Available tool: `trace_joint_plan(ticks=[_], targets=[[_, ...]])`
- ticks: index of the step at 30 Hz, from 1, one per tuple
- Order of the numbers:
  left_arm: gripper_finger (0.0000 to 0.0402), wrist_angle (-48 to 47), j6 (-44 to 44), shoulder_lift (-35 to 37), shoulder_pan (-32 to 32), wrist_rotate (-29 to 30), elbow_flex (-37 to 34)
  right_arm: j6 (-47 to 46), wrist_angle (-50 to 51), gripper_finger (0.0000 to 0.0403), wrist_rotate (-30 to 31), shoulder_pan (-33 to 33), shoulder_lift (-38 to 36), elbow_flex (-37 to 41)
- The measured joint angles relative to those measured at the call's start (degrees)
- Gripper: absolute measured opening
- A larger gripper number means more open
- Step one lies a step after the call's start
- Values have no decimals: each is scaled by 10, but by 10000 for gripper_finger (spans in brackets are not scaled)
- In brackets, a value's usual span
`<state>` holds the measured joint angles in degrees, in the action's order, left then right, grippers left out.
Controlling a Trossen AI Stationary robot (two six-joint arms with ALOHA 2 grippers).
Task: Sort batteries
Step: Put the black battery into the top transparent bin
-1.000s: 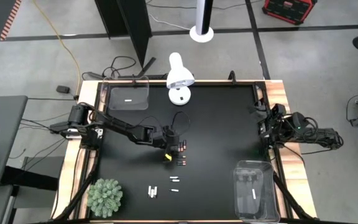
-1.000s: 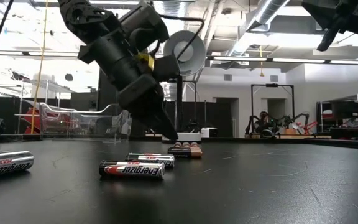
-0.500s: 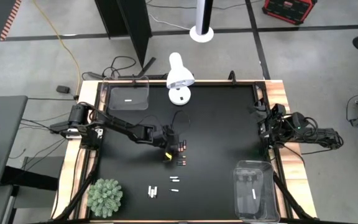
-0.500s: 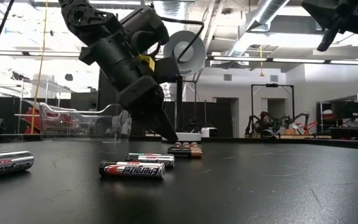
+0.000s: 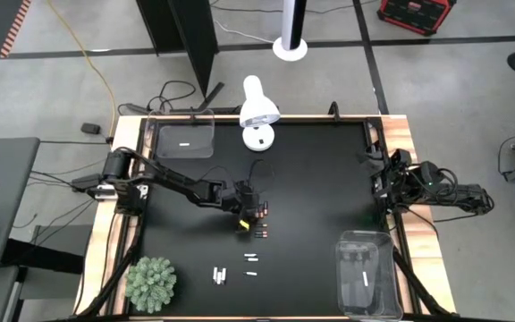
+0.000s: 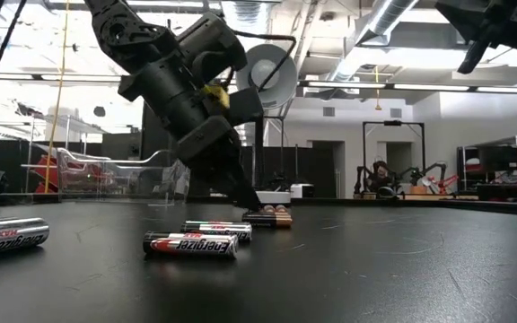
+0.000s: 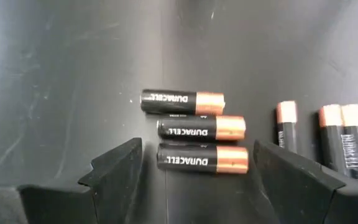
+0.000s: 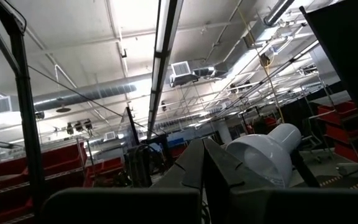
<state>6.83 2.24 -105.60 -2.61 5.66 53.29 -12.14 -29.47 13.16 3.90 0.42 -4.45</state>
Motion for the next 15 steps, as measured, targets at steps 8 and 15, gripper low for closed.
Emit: trace_joint_plan(ticks=[8,15], targets=[[305,0,5,-6,0,-2,-1,-18,-1,27,-1,0,0,0],[305,6,5,-14,0,-3,-1,-19,-1,27,-2,0,0,0]])
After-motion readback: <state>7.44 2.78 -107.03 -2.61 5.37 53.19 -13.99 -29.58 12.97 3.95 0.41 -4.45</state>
